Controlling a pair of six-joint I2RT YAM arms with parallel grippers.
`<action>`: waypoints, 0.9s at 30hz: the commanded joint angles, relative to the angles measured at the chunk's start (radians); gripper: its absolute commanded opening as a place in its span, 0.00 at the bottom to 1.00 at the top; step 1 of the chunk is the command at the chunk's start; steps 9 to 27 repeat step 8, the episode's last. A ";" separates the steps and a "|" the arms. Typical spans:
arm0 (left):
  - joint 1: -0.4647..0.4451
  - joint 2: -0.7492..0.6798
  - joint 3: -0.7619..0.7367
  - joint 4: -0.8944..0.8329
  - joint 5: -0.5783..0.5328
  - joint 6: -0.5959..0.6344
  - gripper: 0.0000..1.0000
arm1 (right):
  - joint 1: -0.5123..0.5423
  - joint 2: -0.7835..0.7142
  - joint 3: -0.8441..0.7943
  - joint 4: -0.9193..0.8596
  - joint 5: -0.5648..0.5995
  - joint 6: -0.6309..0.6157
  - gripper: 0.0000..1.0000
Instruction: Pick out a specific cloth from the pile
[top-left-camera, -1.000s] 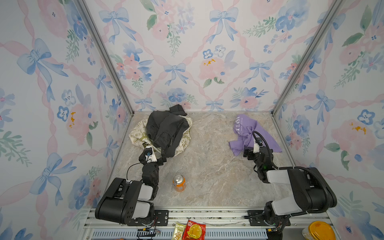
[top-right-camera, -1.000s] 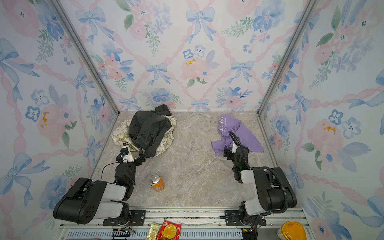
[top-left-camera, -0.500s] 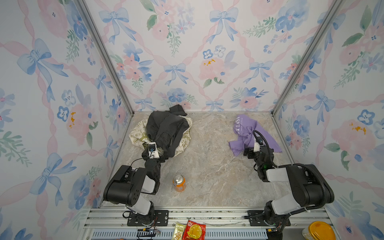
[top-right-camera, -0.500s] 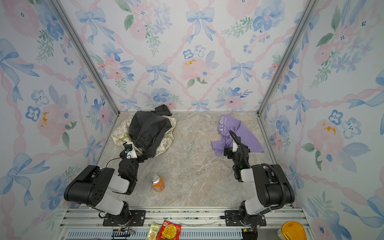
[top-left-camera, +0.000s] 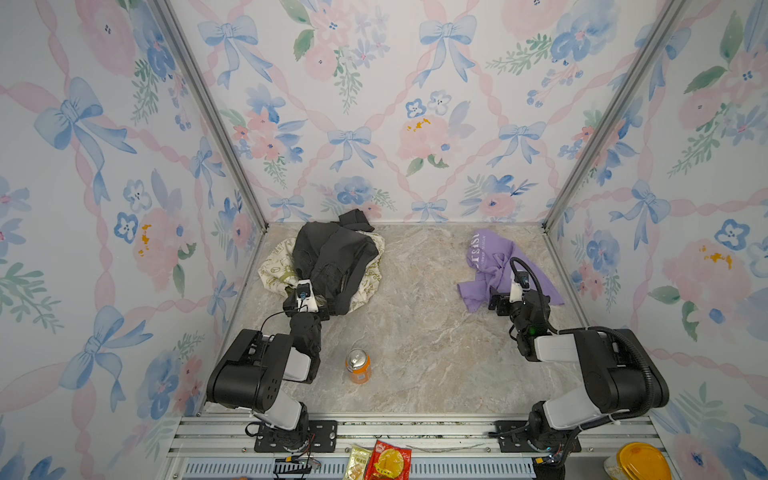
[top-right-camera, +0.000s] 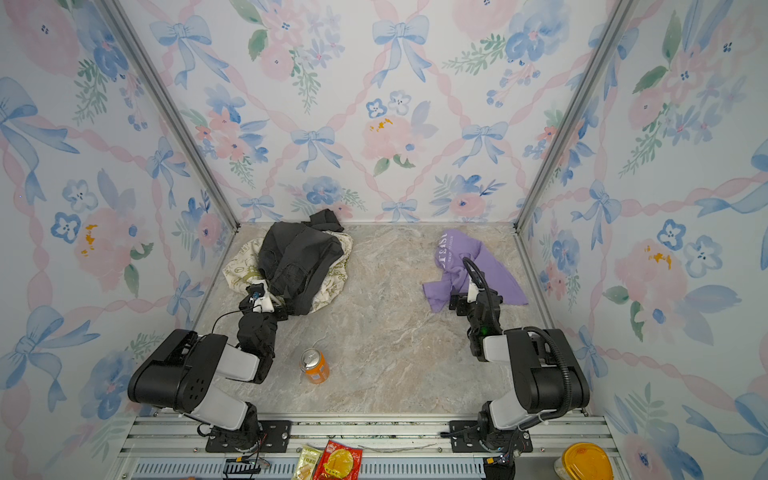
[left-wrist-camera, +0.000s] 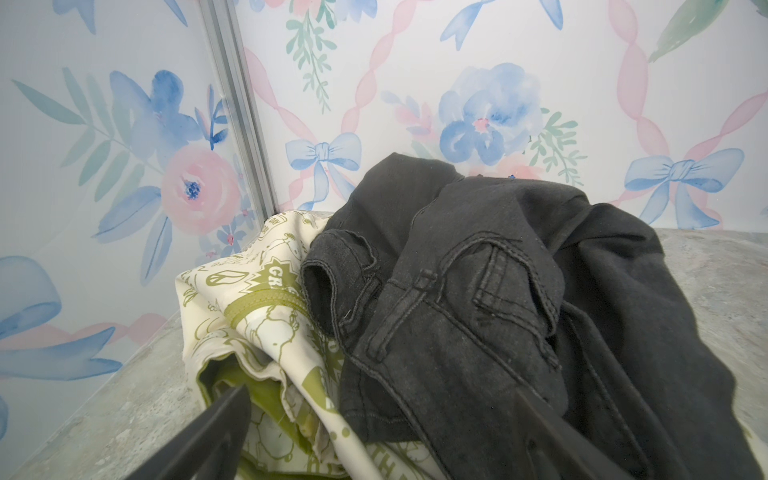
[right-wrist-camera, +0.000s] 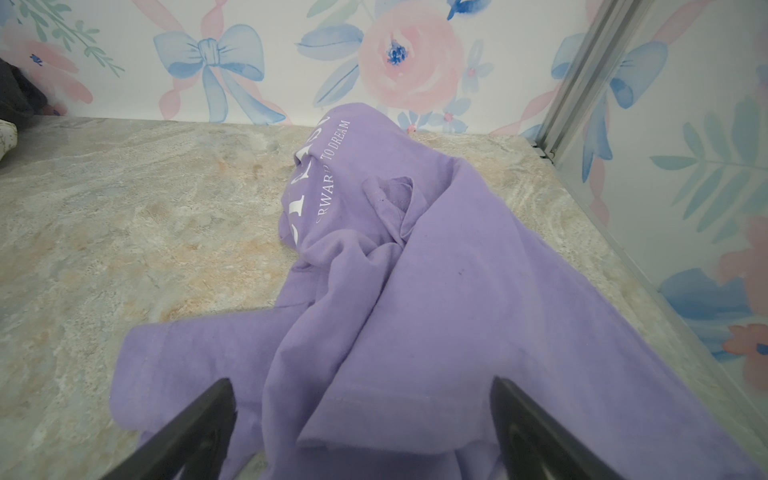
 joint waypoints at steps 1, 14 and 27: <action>0.007 0.008 0.009 -0.007 -0.009 -0.006 0.98 | -0.003 0.009 0.020 -0.014 -0.010 0.015 0.97; 0.020 0.006 0.012 -0.019 0.020 -0.014 0.98 | -0.004 0.009 0.021 -0.014 -0.010 0.015 0.97; 0.020 0.006 0.012 -0.019 0.020 -0.014 0.98 | -0.004 0.009 0.021 -0.014 -0.010 0.015 0.97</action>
